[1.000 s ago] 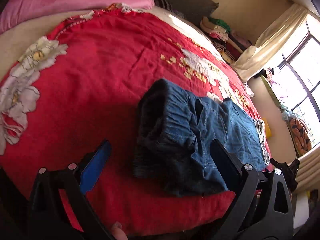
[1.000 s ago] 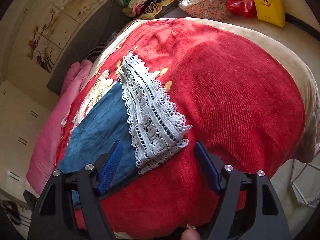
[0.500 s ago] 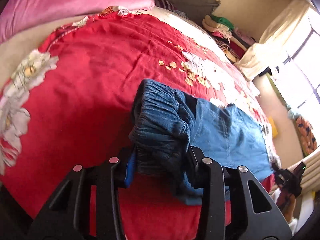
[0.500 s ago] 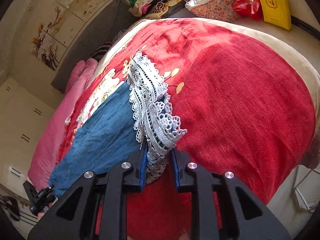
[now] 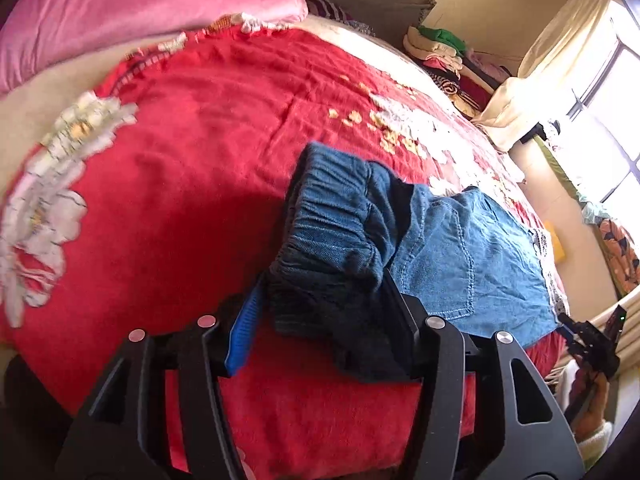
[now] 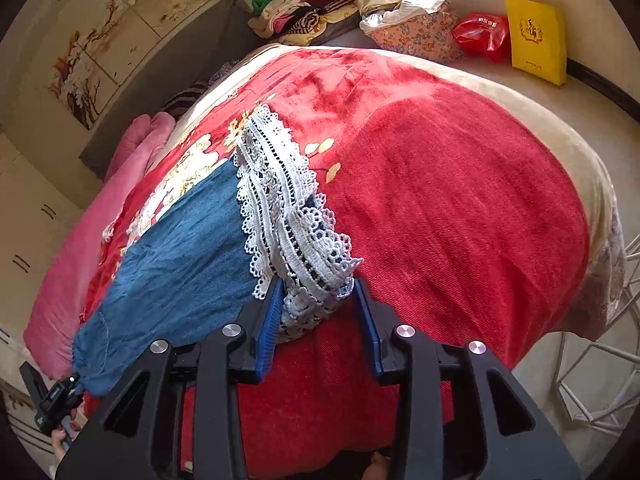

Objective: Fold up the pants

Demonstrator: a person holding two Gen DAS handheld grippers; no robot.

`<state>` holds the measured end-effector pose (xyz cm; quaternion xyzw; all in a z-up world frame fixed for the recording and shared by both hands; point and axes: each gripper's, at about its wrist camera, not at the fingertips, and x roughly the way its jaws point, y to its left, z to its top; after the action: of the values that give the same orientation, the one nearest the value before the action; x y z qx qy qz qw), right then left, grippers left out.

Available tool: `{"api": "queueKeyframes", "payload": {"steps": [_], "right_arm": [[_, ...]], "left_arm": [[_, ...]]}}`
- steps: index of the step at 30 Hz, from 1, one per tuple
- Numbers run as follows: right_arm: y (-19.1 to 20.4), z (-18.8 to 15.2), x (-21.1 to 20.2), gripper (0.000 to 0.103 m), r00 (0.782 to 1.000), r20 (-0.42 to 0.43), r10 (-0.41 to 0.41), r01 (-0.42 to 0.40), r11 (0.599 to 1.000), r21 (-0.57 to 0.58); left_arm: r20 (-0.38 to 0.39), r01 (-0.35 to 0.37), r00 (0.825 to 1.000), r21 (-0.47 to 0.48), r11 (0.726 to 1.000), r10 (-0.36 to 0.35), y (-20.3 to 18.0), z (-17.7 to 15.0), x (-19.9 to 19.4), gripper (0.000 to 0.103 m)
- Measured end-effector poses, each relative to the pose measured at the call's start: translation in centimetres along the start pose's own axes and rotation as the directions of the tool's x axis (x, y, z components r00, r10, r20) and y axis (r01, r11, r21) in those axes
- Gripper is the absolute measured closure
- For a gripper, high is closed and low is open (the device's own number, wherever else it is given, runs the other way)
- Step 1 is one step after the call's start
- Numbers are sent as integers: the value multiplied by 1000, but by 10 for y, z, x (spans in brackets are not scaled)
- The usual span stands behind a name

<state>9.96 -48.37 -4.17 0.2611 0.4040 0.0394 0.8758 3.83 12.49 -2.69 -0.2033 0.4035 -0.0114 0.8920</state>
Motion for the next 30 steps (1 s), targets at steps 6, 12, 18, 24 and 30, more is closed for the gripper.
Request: {"api": "queueKeyframes", "payload": {"steps": [6, 12, 18, 24, 30], "right_arm": [[1, -2, -27, 54, 997, 68, -33, 38, 997, -64], [1, -7, -32, 47, 998, 59, 30, -28, 999, -37], [10, -16, -17, 45, 996, 17, 86, -86, 996, -18], [4, -12, 3, 43, 996, 2, 94, -94, 995, 39], [-4, -9, 14, 43, 992, 5, 129, -129, 988, 85]], "left_arm": [[120, -103, 988, 77, 992, 94, -19, 4, -47, 38], [111, 3, 993, 203, 979, -27, -79, 16, -42, 28], [-43, 192, 980, 407, 893, -192, -186, 19, 17, 19], [-137, 277, 960, 606, 746, -245, -294, 35, 80, 16], [-225, 322, 947, 673, 666, -231, -352, 41, 140, 14]]}}
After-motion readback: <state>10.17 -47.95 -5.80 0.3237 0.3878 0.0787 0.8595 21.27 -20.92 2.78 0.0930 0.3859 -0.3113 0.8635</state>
